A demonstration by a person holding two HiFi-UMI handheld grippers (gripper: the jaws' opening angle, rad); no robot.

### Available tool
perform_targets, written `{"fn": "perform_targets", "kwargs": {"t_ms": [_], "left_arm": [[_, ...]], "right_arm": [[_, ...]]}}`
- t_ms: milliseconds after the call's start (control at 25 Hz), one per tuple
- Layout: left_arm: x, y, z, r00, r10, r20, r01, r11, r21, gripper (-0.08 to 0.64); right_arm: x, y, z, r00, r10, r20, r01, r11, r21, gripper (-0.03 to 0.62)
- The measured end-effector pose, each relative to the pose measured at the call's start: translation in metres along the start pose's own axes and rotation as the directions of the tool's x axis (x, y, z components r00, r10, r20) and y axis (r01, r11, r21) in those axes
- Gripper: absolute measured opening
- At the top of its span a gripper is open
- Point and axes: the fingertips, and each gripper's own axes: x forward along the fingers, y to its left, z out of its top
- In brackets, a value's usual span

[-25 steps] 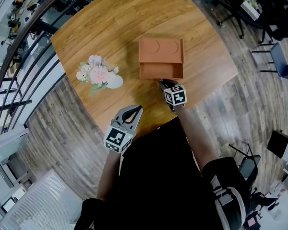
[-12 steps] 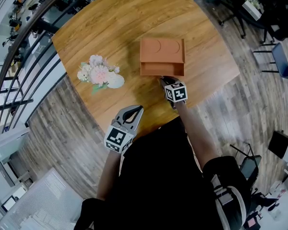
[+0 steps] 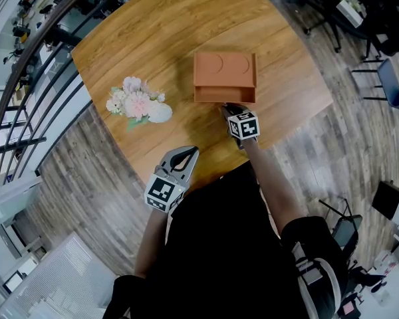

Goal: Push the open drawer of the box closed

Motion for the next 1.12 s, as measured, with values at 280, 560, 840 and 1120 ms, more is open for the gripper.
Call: {"fn": "perform_targets", "kwargs": {"t_ms": [280,560,840,1120], "left_arm": [[0.0,-0.001,0.0,1.0,0.002,0.002,-0.002,1.0,-0.002,0.023],[0.001,0.0,-0.001,1.0,0.002,-0.003,-0.002,1.0,-0.01,0.023],[0.001,0.001,0.0,1.0,0.005,-0.007,-0.005,1.0,-0.016,0.023],[0.002,0.005,-0.002,1.0,0.006,-0.008,-0.006,1.0,-0.02,0.023]], "right_arm": [[0.001,-0.003,0.006,1.0,-0.006,0.01,0.006,1.0,0.006,0.08],[0.007,-0.009,0.016,1.0,-0.015,0.022,0.015,1.0,0.018,0.08],[0.009,-0.015,0.026,0.999,-0.02,0.026,0.02,1.0,0.024,0.08],[0.016,-0.018,0.032,0.999,-0.024,0.028,0.023,0.999,0.025,0.08]]}}
